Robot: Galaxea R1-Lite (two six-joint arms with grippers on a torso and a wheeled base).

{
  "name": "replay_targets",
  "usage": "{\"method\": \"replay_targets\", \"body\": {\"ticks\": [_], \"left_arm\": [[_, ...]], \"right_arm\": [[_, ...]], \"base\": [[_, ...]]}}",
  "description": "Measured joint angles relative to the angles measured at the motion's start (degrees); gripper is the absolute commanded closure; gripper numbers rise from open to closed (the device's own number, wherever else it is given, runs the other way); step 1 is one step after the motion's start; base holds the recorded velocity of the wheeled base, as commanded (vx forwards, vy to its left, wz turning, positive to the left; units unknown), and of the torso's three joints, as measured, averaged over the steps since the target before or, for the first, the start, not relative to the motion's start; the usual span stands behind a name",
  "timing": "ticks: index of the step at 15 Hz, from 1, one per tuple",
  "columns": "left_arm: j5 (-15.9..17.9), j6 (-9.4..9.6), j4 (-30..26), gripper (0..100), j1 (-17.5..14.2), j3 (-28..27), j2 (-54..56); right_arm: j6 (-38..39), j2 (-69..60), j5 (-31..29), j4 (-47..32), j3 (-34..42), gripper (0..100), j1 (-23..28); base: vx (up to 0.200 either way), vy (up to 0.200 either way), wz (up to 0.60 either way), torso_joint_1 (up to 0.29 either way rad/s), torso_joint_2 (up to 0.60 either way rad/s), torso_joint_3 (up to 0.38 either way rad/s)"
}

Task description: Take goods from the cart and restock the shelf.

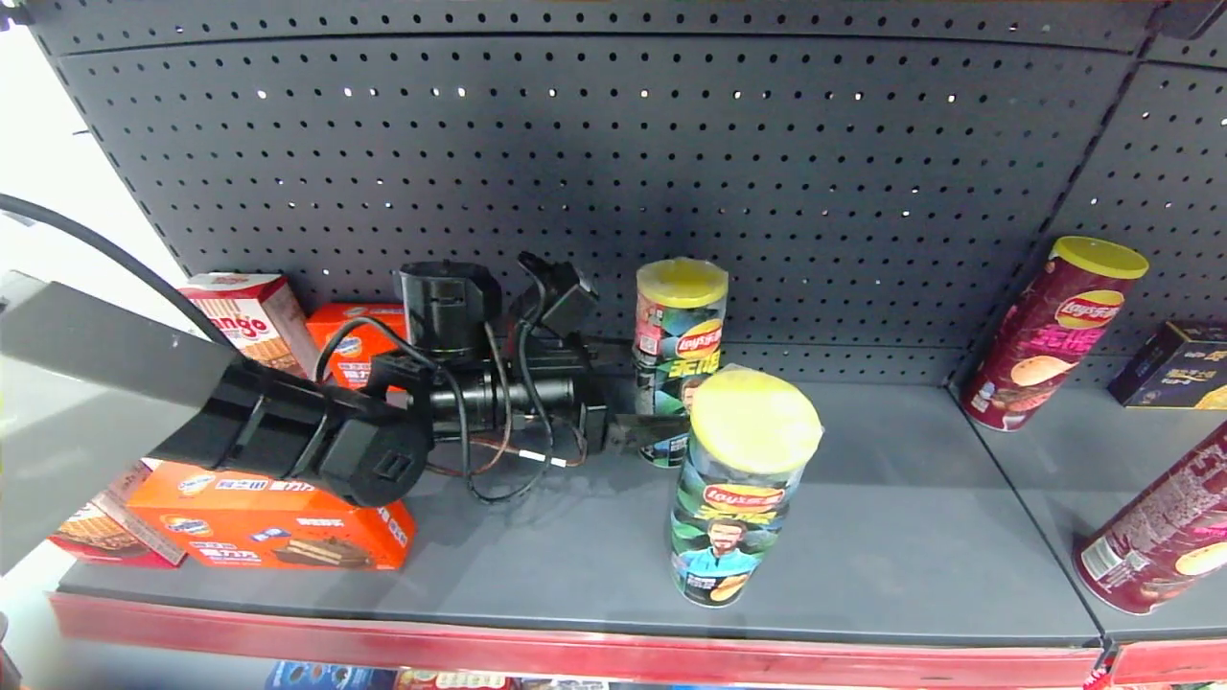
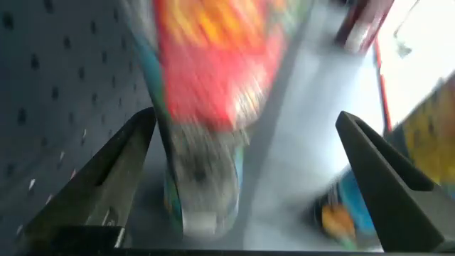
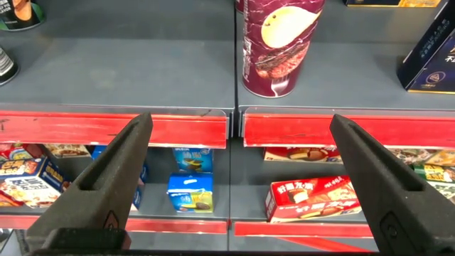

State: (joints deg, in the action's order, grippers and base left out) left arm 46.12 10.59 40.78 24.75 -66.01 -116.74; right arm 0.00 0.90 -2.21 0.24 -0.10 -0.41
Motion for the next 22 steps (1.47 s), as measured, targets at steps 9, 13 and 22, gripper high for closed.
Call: {"method": "replay_targets", "body": {"ticks": [9,13,22], "left_arm": [[-19.65,4.57,-5.41,0,0.20,-0.72,1.72],[-21.82,4.92,-4.79,0,0.17,-0.99,1.41],[-24.55,4.97,-4.68,0,-0.66,-0.52,1.41]], "right_arm": [[0.00,0.02,0.00,0.00,0.00,0,0.00],[0.00,0.02,0.00,0.00,0.00,0,0.00],[0.00,0.06,0.00,-0.02,0.02,0,0.00]], "base": [[0.000,0.000,0.00,0.000,0.00,0.000],[0.000,0.000,0.00,0.000,0.00,0.000],[0.000,0.000,0.00,0.000,0.00,0.000]]}}
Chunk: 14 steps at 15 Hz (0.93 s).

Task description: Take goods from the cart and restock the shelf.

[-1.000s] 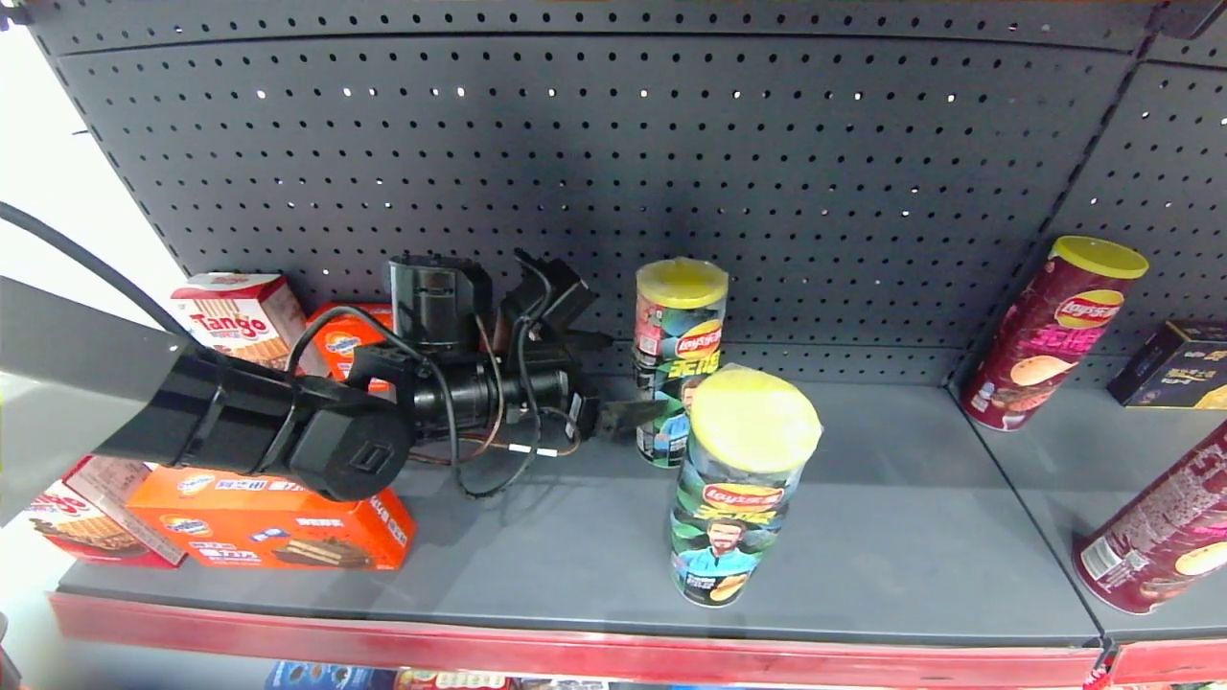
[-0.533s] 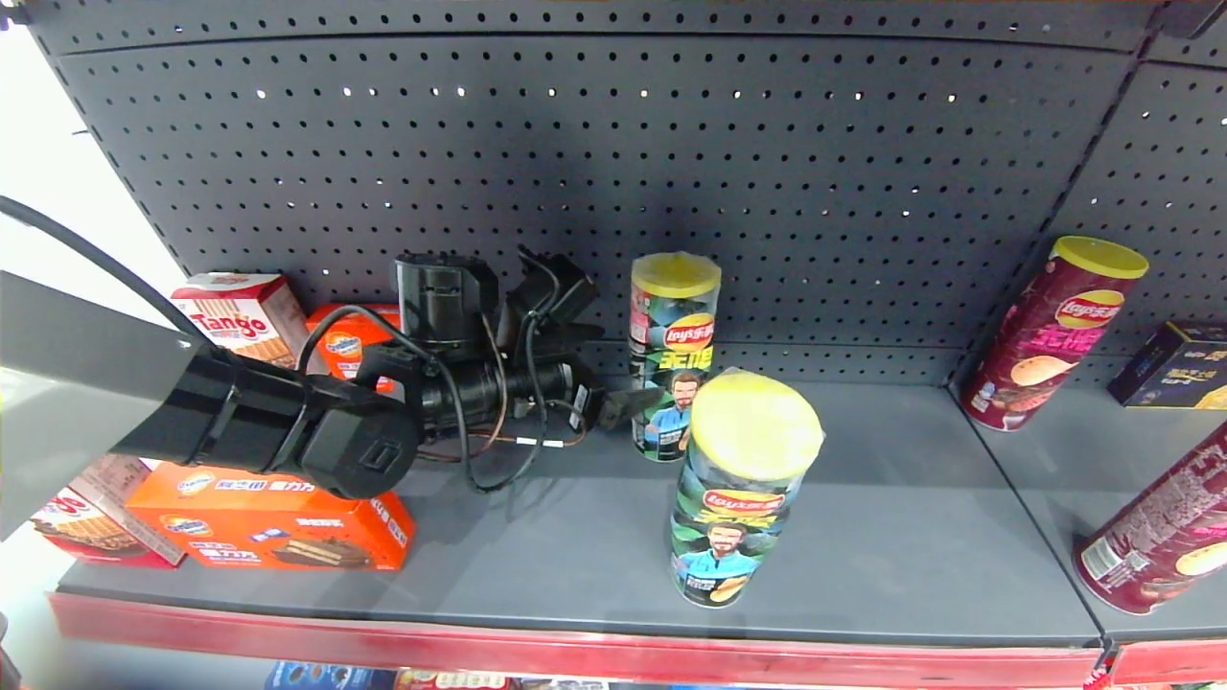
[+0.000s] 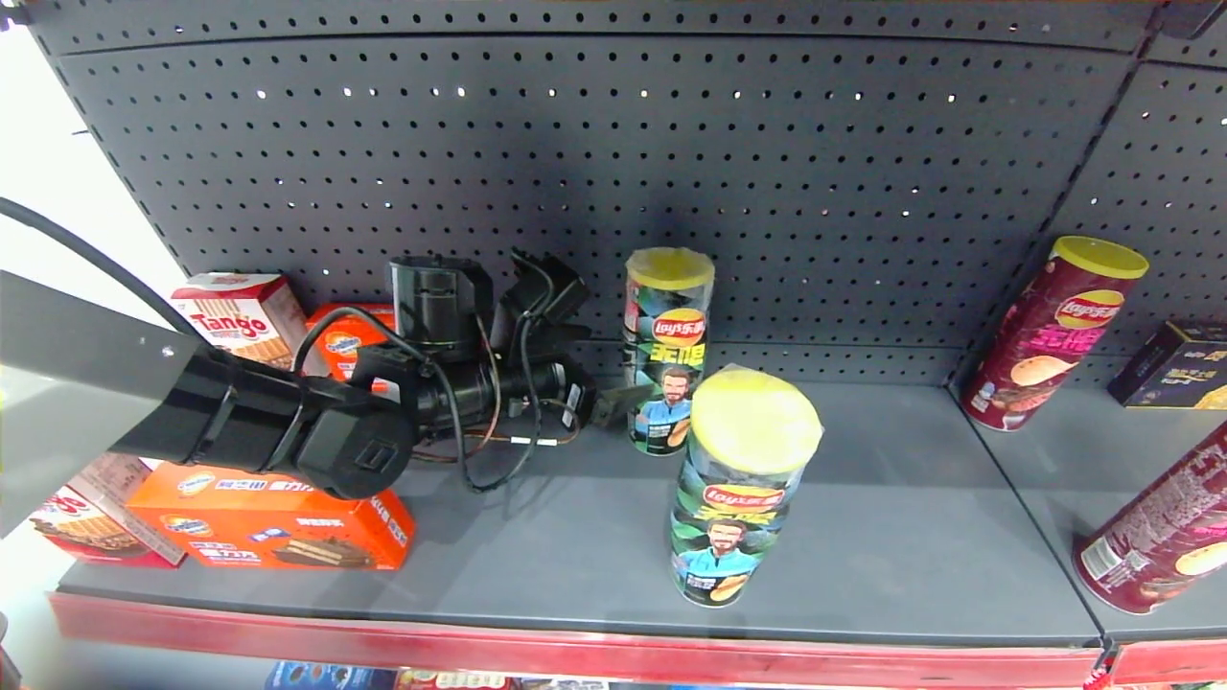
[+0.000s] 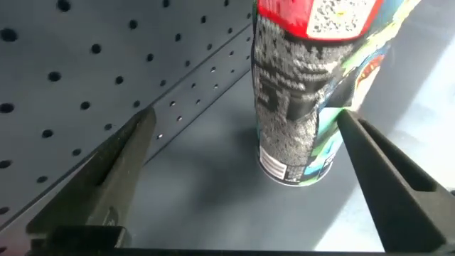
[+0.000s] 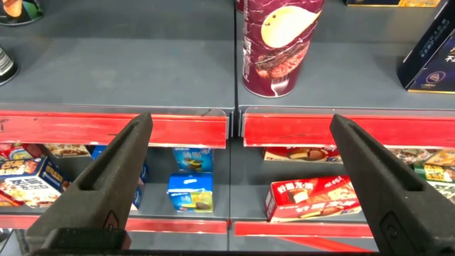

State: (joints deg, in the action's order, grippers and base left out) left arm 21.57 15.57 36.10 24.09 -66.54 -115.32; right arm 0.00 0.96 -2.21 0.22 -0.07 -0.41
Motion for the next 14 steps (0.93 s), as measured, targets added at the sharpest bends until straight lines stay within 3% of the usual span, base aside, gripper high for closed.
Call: {"method": "replay_targets", "body": {"ticks": [10,14], "left_arm": [[-2.68,0.06,1.32,0,-0.45,0.22,-0.09],[-5.39,0.17,1.34,0,-0.55,0.96,0.00]], "right_arm": [[0.00,0.00,0.00,0.02,0.00,0,0.00],[0.00,0.00,0.00,0.02,0.00,0,0.00]], "base": [[0.000,0.000,0.00,0.000,0.00,0.000],[0.000,0.000,0.00,0.000,0.00,0.000]]}}
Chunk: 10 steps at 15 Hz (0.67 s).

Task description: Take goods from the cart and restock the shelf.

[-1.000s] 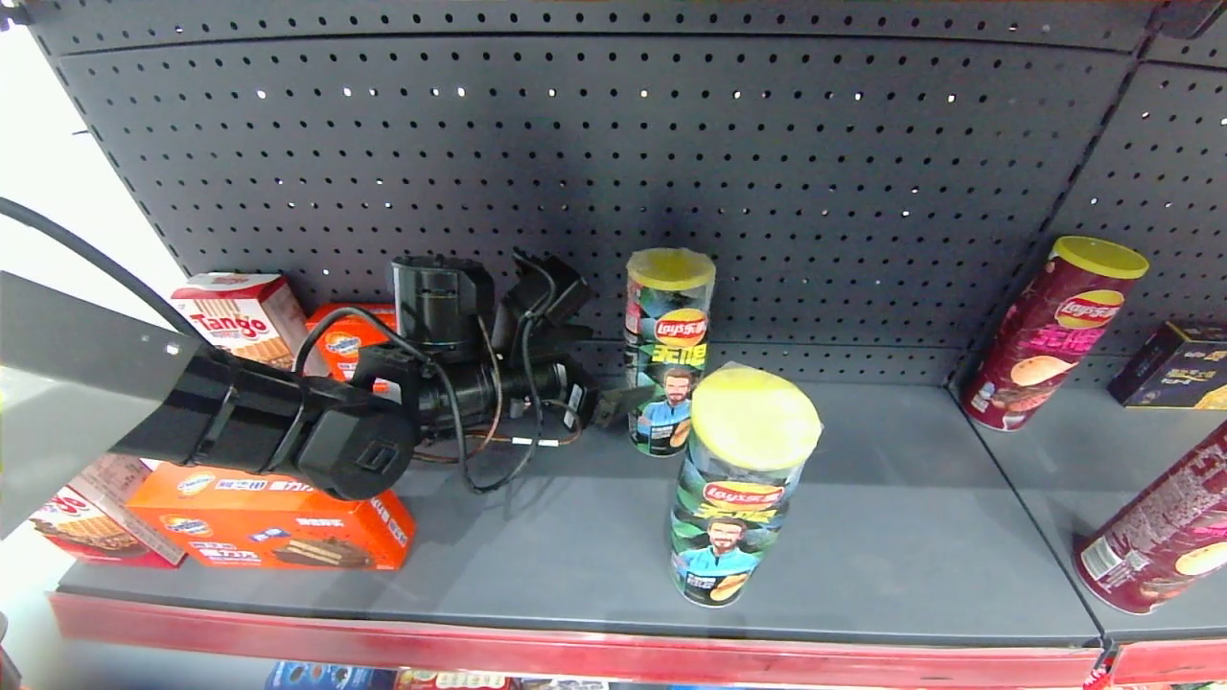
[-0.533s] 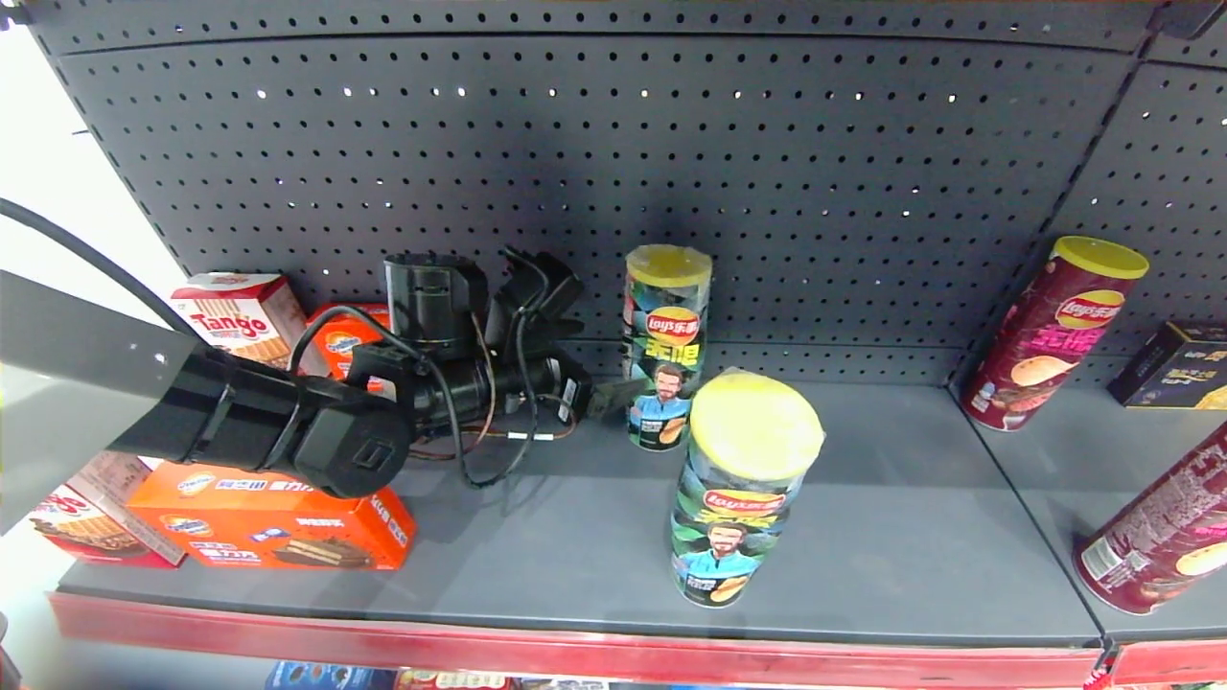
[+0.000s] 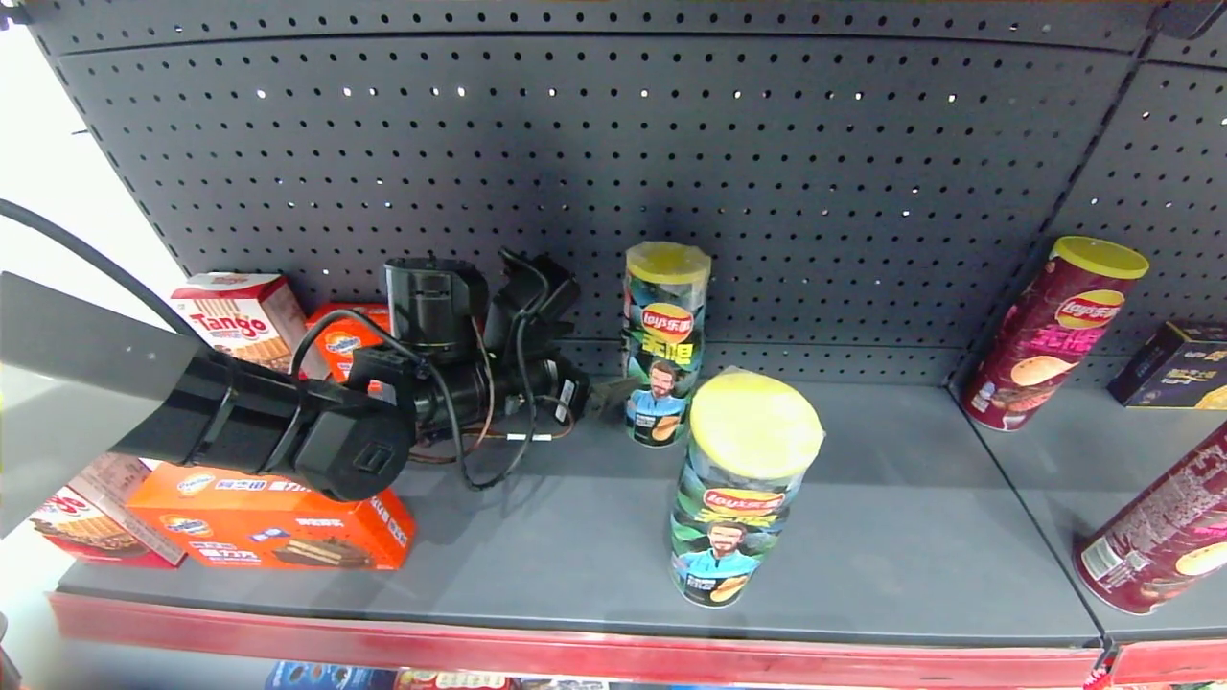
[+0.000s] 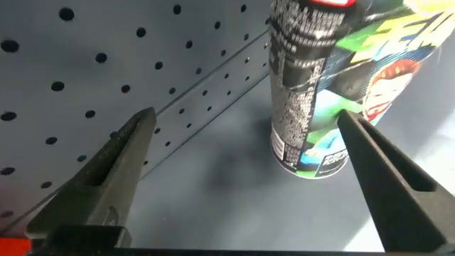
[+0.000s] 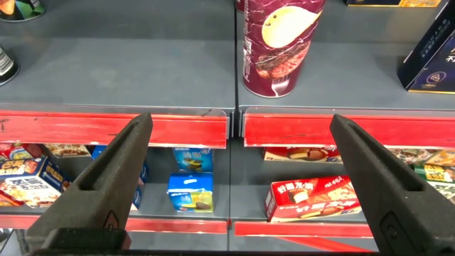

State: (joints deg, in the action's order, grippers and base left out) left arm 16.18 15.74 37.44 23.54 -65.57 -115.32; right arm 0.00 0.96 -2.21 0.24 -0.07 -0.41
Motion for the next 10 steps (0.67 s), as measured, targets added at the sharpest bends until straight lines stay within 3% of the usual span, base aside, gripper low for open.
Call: {"method": "replay_targets", "body": {"ticks": [5,7,10], "left_arm": [[-4.88,1.55,-0.02,0,-0.98,5.35,3.11],[-8.33,1.56,1.32,0,-1.08,5.46,4.13],[-10.90,1.61,3.25,0,-0.80,5.46,3.89]], "right_arm": [[0.00,0.00,0.00,-0.02,-0.02,0,-0.05],[0.00,0.00,0.02,-0.02,0.00,0,0.01],[0.00,0.00,0.00,-0.02,0.00,0,0.00]], "base": [[0.000,0.000,0.00,0.000,0.00,0.000],[0.000,0.000,0.00,0.000,0.00,0.000],[0.000,0.000,0.00,0.000,0.00,0.000]]}}
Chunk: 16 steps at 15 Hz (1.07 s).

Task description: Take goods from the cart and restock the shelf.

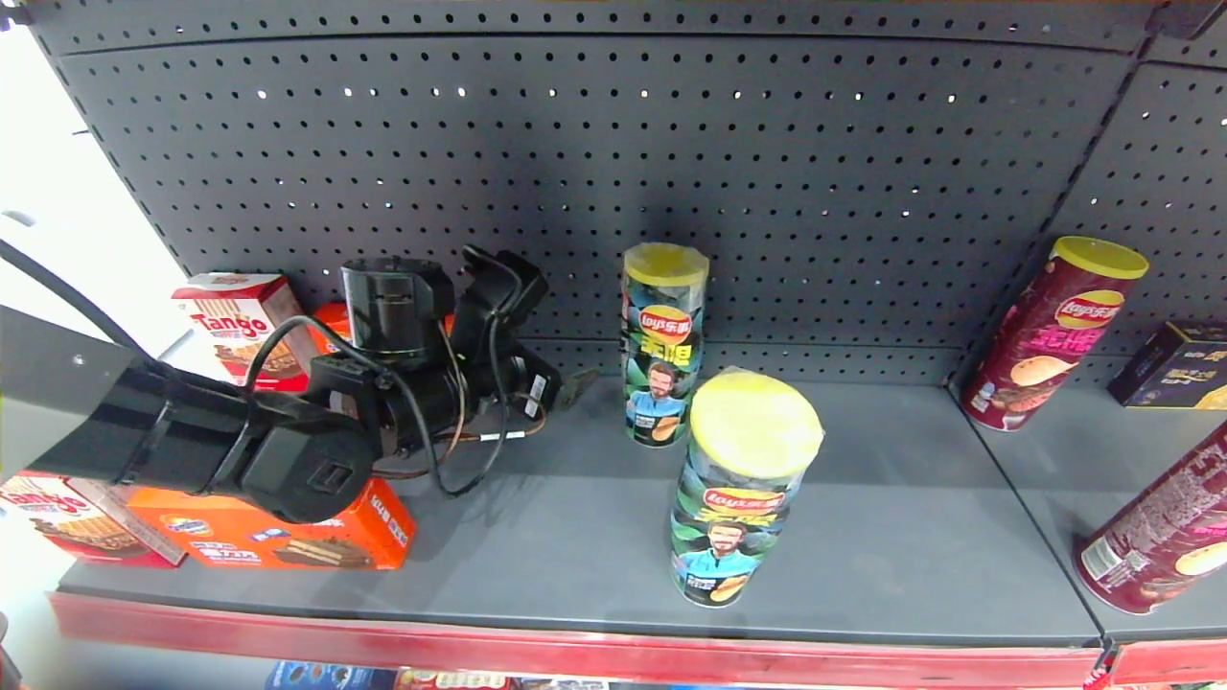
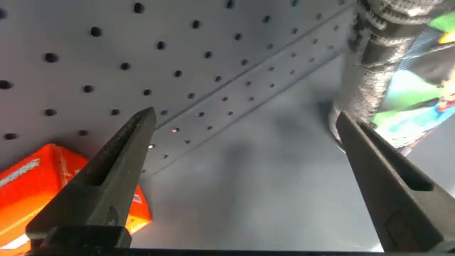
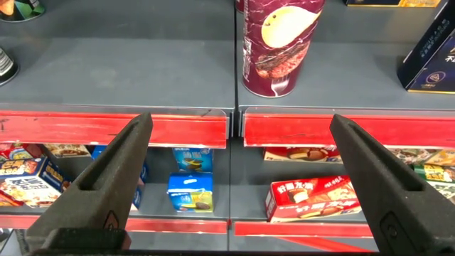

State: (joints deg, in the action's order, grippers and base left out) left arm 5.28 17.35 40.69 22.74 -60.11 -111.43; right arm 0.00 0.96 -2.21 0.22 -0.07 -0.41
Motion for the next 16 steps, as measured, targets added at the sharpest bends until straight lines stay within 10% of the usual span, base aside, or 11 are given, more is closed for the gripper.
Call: {"method": "replay_targets", "body": {"ticks": [16], "left_arm": [[-0.79,-0.57,-0.55,0,3.04,-3.75,-6.75]], "right_arm": [[0.00,0.00,0.00,0.02,0.00,0,0.00]], "base": [[0.000,0.000,0.00,0.000,0.00,0.000]]}}
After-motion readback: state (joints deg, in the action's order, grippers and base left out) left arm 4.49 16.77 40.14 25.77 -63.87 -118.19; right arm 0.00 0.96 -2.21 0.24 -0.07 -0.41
